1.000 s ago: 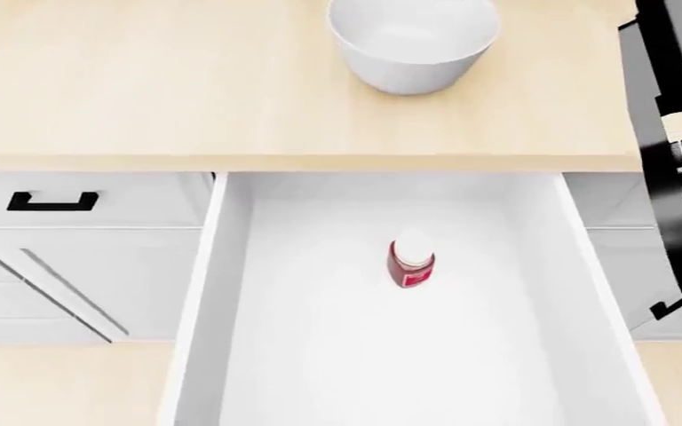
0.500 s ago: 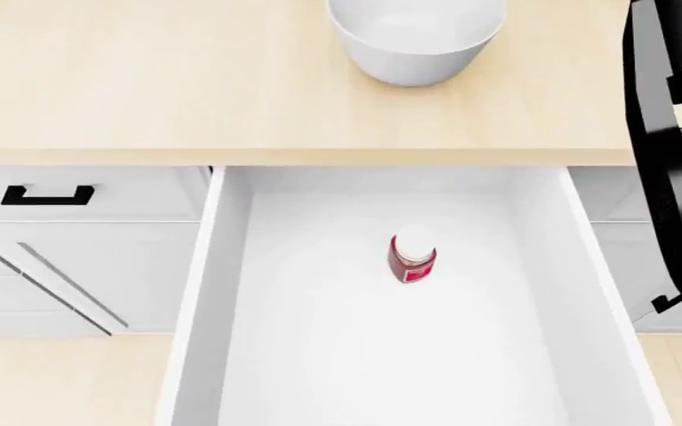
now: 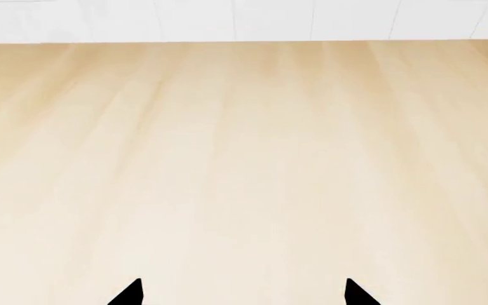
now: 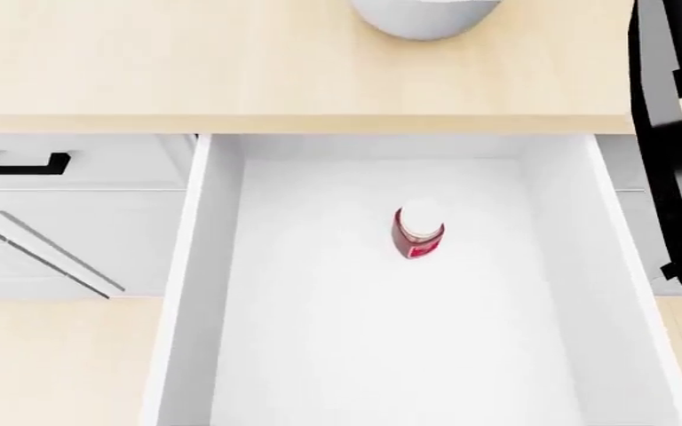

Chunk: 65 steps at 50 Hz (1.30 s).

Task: Place the bar in the bowl and close the drawer.

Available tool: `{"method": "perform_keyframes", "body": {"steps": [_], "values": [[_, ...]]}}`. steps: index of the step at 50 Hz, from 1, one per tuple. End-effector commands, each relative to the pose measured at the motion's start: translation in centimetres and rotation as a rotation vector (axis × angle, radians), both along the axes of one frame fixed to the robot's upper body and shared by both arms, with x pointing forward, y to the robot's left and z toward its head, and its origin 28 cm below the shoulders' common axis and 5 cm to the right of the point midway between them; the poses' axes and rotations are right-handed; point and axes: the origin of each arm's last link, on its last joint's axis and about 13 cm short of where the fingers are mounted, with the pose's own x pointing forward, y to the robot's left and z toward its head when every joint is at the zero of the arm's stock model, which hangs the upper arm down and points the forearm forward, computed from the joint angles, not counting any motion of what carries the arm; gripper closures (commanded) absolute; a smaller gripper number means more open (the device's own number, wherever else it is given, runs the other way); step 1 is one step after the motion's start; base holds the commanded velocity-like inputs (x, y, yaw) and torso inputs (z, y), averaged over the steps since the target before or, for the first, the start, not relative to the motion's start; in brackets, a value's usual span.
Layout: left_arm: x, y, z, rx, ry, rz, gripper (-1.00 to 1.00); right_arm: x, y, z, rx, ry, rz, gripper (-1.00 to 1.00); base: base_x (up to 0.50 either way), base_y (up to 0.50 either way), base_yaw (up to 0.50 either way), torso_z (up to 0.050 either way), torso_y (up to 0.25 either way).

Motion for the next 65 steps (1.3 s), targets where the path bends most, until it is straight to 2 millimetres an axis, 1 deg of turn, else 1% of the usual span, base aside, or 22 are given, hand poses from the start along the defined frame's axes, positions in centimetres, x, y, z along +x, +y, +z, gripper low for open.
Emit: {"method": "perform_keyframes", "body": {"steps": [1, 10, 26, 47, 57, 58, 65], "values": [[0.0, 0.2, 0.0, 0.003, -0.001, 0.010, -1.00, -0.3, 0.1, 0.7, -0.001, -0.023, 0.002, 1.00, 0.00, 0.00, 0.00, 0.000, -0.145], [-0.3, 0.3, 0.4, -0.010, -0.009, 0.013, -1.00, -0.6, 0.3, 1.1, 0.000, -0.029, 0.009, 1.00, 0.00, 0.00, 0.00, 0.000, -0.018], [-0.4, 0.5, 0.4, -0.010, -0.010, 0.017, -1.00, -0.3, 1.1, 0.2, 0.009, -0.001, 0.055, 1.00, 0.00, 0.00, 0.00, 0.000, 0.000], [-0.1, 0.8, 0.0, -0.007, -0.001, 0.029, -1.00, 0.3, 1.3, -1.0, -0.014, 0.031, 0.040, 1.00, 0.00, 0.00, 0.00, 0.000, 0.000], [-0.1, 0.9, 0.0, -0.006, 0.001, 0.032, -1.00, 0.1, 1.3, -0.8, 0.005, 0.034, 0.029, 1.00, 0.00, 0.00, 0.00, 0.000, 0.000], [-0.2, 0.9, 0.0, -0.006, 0.002, 0.032, -1.00, 0.1, 1.3, -0.7, 0.007, 0.032, 0.027, -1.00, 0.00, 0.00, 0.00, 0.000, 0.000], [-0.3, 0.8, 0.1, -0.005, 0.002, 0.032, -1.00, -0.1, 1.3, 0.0, 0.018, -0.001, 0.019, -1.00, 0.00, 0.00, 0.00, 0.000, 0.000]]}}
